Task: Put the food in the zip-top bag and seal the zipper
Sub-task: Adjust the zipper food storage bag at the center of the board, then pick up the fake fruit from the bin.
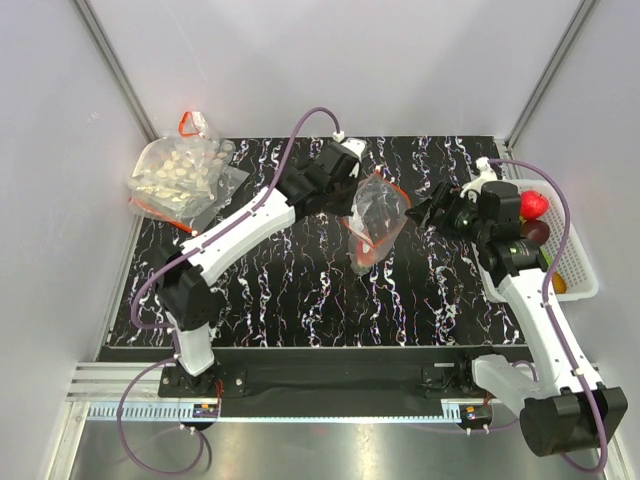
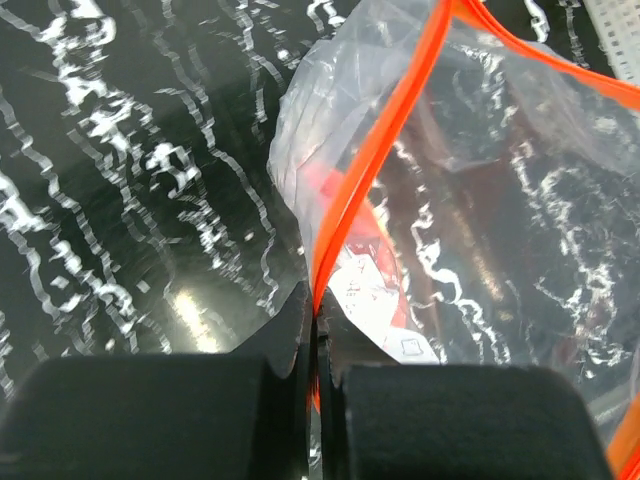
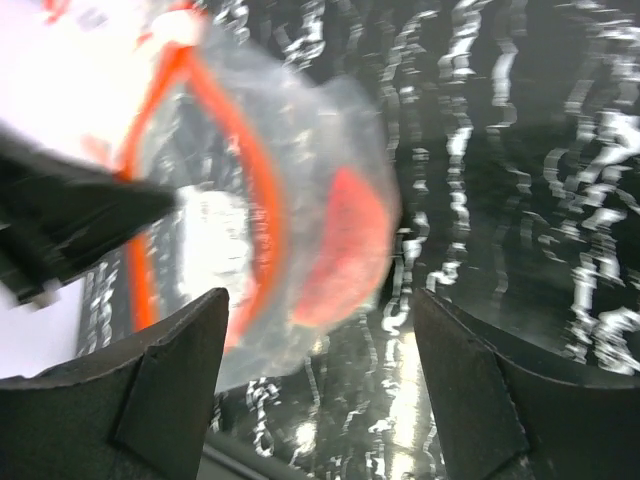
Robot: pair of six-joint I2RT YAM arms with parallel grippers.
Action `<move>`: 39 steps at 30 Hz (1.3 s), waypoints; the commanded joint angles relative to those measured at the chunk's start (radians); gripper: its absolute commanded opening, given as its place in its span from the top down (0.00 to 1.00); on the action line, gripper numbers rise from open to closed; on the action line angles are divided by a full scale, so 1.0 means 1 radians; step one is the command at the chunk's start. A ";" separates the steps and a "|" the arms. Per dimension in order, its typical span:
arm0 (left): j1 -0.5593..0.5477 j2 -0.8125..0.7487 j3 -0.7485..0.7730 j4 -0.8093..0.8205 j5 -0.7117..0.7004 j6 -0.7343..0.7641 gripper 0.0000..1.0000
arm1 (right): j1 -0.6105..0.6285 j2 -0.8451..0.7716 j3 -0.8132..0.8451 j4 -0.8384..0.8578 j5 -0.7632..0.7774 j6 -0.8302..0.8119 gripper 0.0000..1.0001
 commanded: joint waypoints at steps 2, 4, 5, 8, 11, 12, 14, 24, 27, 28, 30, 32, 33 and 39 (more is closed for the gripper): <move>-0.017 0.047 0.104 0.050 0.052 0.012 1.00 | -0.004 0.046 0.052 0.081 -0.134 0.003 0.19; -0.016 0.053 0.124 0.035 0.037 0.017 1.00 | -0.009 0.047 0.063 0.068 -0.082 0.005 0.17; -0.009 0.055 0.149 0.007 0.002 0.028 1.00 | -0.019 0.046 0.073 0.064 -0.071 0.003 0.17; 0.021 0.053 0.205 -0.056 -0.066 0.046 1.00 | -0.041 0.044 0.101 0.048 -0.045 0.003 0.15; 0.044 0.044 0.261 -0.112 -0.106 0.065 1.00 | -0.075 0.032 0.121 0.059 -0.042 0.015 0.15; 0.044 0.039 0.270 -0.120 -0.120 0.071 1.00 | -0.093 0.026 0.127 0.058 -0.042 0.020 0.15; 0.046 0.024 0.284 -0.146 -0.137 0.085 1.00 | -0.108 0.018 0.136 0.065 -0.048 0.026 0.14; 0.029 -0.028 0.241 -0.202 -0.204 0.115 1.00 | -0.295 0.023 0.032 0.131 0.029 0.182 0.11; 0.017 -0.011 0.227 -0.219 -0.253 0.121 1.00 | -0.407 0.038 -0.049 0.195 -0.025 0.251 0.12; 0.009 -0.008 0.198 -0.206 -0.267 0.115 1.00 | -0.432 0.043 -0.086 0.234 -0.031 0.267 0.12; -0.003 -0.014 0.151 -0.173 -0.234 0.100 1.00 | -0.498 0.064 -0.129 0.289 -0.043 0.299 0.12; -0.012 -0.021 0.071 -0.110 -0.192 0.092 1.00 | -0.539 0.093 -0.149 0.323 -0.066 0.316 0.12; -0.019 -0.022 0.049 -0.091 -0.175 0.088 1.00 | -0.567 0.104 -0.156 0.346 -0.067 0.319 0.12; -0.048 -0.011 -0.006 -0.031 -0.085 0.069 1.00 | -0.610 0.168 -0.178 0.412 -0.005 0.348 0.12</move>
